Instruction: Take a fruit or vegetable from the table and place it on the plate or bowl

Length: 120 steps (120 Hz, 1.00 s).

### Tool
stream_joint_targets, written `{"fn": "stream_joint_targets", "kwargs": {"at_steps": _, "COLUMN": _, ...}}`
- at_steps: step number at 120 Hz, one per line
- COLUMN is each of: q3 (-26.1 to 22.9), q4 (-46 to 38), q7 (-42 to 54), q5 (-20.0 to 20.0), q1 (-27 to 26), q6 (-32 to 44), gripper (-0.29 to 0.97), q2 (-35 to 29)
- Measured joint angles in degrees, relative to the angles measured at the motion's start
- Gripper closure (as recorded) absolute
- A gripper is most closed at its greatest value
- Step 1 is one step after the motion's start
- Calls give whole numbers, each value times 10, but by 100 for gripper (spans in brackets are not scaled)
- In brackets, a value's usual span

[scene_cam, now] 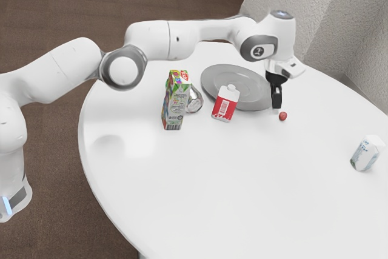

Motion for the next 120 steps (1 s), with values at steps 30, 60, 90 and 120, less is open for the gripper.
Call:
{"fn": "stream_joint_targets", "kwargs": {"at_steps": 30, "q3": -12, "q4": -17, "q7": 22, "q5": -3, "q1": 11, "q6": 114, "gripper": 0, "q2": 21}}
{"fn": "stream_joint_targets", "kwargs": {"at_steps": 60, "q3": -19, "q4": -37, "q7": 38, "q5": -12, "q1": 29, "q6": 175, "gripper": 0, "q2": 34}}
{"fn": "stream_joint_targets", "kwargs": {"at_steps": 90, "q3": -19, "q4": -39, "q7": 41, "q5": -28, "q1": 36, "q6": 193, "gripper": 0, "q2": 49}}
{"fn": "stream_joint_targets", "kwargs": {"at_steps": 120, "q3": -18, "q4": -47, "q7": 33, "q5": -52, "q1": 37, "q6": 211, "gripper": 0, "q2": 55}}
